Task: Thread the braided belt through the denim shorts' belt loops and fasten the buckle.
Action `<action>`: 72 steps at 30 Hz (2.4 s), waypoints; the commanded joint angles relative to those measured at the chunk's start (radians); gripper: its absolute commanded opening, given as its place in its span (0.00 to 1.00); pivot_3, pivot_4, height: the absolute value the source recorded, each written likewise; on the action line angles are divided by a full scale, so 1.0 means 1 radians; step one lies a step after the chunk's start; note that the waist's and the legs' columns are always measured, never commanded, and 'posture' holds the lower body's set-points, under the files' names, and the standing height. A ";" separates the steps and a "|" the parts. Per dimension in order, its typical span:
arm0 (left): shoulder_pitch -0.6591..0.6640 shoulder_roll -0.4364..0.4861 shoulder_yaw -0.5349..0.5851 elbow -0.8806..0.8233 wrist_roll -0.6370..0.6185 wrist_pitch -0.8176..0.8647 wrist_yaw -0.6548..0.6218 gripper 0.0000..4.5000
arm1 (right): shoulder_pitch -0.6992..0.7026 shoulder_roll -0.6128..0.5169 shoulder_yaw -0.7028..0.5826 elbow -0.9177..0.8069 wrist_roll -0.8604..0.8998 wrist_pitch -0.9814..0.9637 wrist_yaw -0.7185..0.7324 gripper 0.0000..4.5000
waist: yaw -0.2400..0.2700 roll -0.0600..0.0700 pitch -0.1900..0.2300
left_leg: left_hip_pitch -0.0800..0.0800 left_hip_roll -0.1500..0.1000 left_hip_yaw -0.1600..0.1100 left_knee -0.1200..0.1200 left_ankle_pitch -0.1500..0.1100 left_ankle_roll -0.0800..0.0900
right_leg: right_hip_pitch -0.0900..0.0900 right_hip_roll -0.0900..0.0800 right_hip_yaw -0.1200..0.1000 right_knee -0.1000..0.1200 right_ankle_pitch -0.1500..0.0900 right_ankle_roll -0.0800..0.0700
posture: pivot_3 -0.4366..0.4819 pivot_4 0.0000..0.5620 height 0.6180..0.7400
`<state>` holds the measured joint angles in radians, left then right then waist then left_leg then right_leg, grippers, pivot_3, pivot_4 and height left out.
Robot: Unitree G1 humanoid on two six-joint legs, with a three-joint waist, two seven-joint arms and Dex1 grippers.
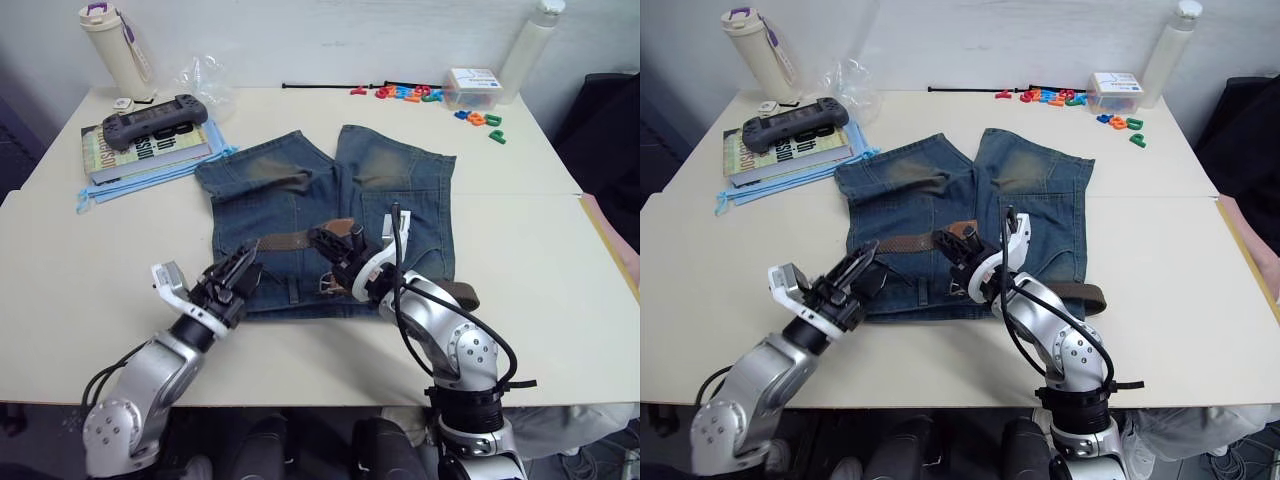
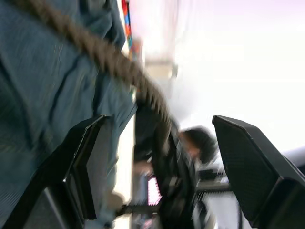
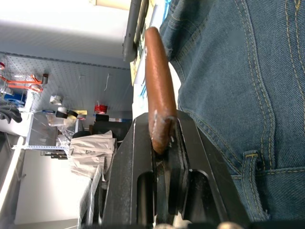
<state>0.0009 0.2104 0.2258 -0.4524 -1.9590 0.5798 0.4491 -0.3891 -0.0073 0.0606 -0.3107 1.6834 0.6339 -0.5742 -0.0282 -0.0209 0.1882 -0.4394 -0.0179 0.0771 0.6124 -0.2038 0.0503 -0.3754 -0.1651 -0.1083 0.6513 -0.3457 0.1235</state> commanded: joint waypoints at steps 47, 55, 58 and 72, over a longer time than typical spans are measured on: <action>-0.140 0.022 0.273 0.128 -0.013 0.292 -0.070 0.00 | -0.011 -0.387 -0.020 -0.171 -0.189 0.187 0.267 0.99 | 0.008 -0.001 0.001 | -0.002 0.002 0.001 0.000 -0.004 -0.001 | 0.001 0.000 -0.001 -0.008 0.000 0.000 | 0.48 0.27 0.72; -0.064 0.232 0.351 0.267 -0.013 0.500 -0.214 0.00 | -0.009 -0.772 0.035 -0.344 -0.659 0.076 0.916 0.99 | 0.028 -0.001 0.001 | -0.001 0.004 0.003 0.000 -0.005 -0.005 | 0.002 0.002 -0.005 -0.012 0.000 0.001 | 0.48 0.27 0.72; -0.050 0.272 0.336 0.299 -0.013 0.524 -0.218 0.00 | -0.004 -0.835 0.069 -0.350 -0.771 0.048 1.013 0.99 | 0.034 -0.002 0.002 | -0.001 0.005 0.003 0.000 -0.007 -0.008 | 0.003 0.001 -0.004 -0.014 0.000 0.000 | 0.48 0.27 0.72; -0.035 0.344 0.204 0.278 -0.013 0.465 -0.132 0.00 | 0.022 -0.785 0.027 -0.359 -0.878 0.059 1.106 0.99 | 0.054 -0.003 0.002 | -0.001 0.005 0.003 0.000 -0.014 -0.012 | 0.008 0.001 -0.004 -0.026 0.002 0.003 | 0.48 0.27 0.72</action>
<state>-0.0315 0.5439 0.4284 -0.1447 -1.9586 1.0673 0.3033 -0.3688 -0.7988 0.1171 -0.6274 0.8024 0.6954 0.5239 0.0256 -0.0237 0.1903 -0.4400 -0.0133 0.0799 0.6125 -0.2174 0.0379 -0.3667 -0.1645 -0.1127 0.6253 -0.3437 0.1262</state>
